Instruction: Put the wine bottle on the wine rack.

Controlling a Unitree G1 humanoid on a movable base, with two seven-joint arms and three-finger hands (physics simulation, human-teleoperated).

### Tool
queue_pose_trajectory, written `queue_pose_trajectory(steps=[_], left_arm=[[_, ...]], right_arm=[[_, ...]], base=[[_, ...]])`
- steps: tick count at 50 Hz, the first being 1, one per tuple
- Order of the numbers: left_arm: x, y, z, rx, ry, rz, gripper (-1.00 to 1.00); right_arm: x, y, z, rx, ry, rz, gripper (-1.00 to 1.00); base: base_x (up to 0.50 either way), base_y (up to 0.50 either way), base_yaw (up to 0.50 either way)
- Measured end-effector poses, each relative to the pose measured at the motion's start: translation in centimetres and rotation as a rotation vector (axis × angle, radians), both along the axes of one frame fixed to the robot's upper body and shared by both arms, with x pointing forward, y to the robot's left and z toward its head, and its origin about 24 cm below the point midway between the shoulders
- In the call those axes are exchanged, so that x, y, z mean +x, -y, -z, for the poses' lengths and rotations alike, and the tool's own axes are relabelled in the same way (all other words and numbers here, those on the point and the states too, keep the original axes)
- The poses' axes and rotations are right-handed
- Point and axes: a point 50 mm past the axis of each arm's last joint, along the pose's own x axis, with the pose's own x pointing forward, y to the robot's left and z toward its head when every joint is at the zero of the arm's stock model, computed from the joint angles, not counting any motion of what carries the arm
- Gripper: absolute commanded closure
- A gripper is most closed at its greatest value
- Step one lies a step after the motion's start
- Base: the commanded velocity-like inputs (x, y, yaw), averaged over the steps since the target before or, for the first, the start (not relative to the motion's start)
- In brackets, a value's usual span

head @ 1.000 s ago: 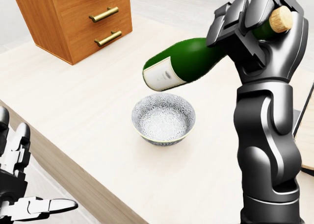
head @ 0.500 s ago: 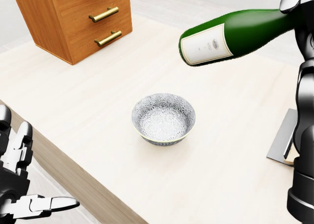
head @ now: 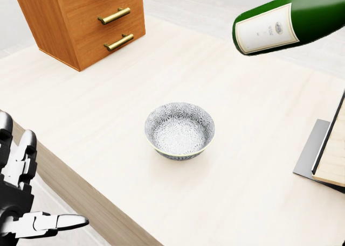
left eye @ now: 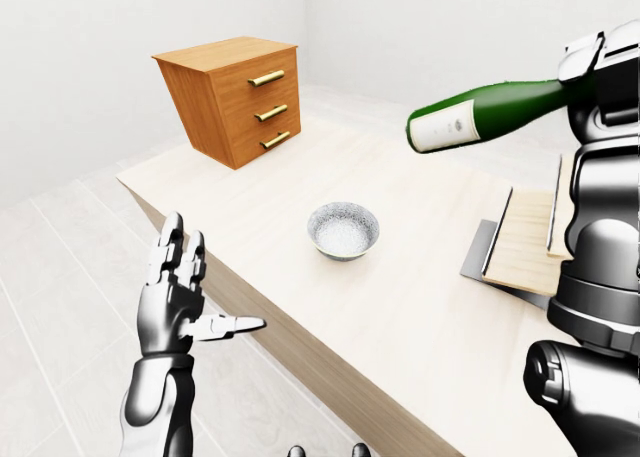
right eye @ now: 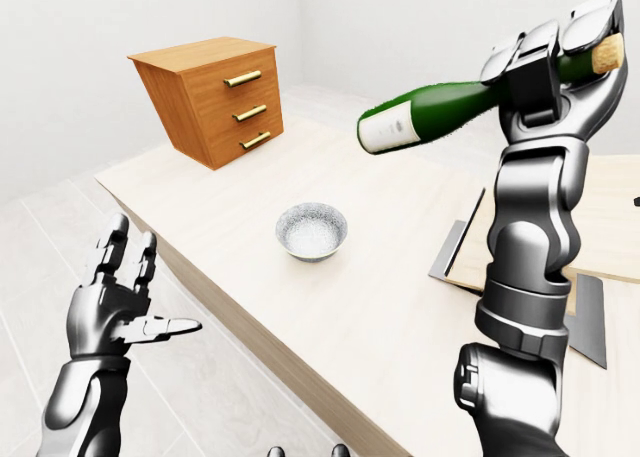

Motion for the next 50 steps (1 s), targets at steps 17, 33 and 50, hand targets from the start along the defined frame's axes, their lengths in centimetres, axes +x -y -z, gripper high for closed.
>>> queue_pose_trajectory(steps=[17, 33, 50], left_arm=[[0.1, -0.1, -0.1, 0.004, 0.005, -0.003, -1.0], [0.2, -0.2, -0.4, 0.006, 0.014, -0.007, -1.0], [0.1, -0.4, -0.6, 0.008, 0.025, -0.019, -1.0]], right_arm=[[-1.7, 5.4, -2.6, -0.012, 0.04, 0.099, 1.0], [-3.8, 10.0, -3.3, 0.037, 0.02, 0.181, 1.0], [-6.2, 13.9, -2.9, 0.083, -0.021, 0.27, 1.0]], base=[[0.0, 0.0, 0.0], [0.0, 0.0, 0.0], [0.0, 0.0, 0.0]])
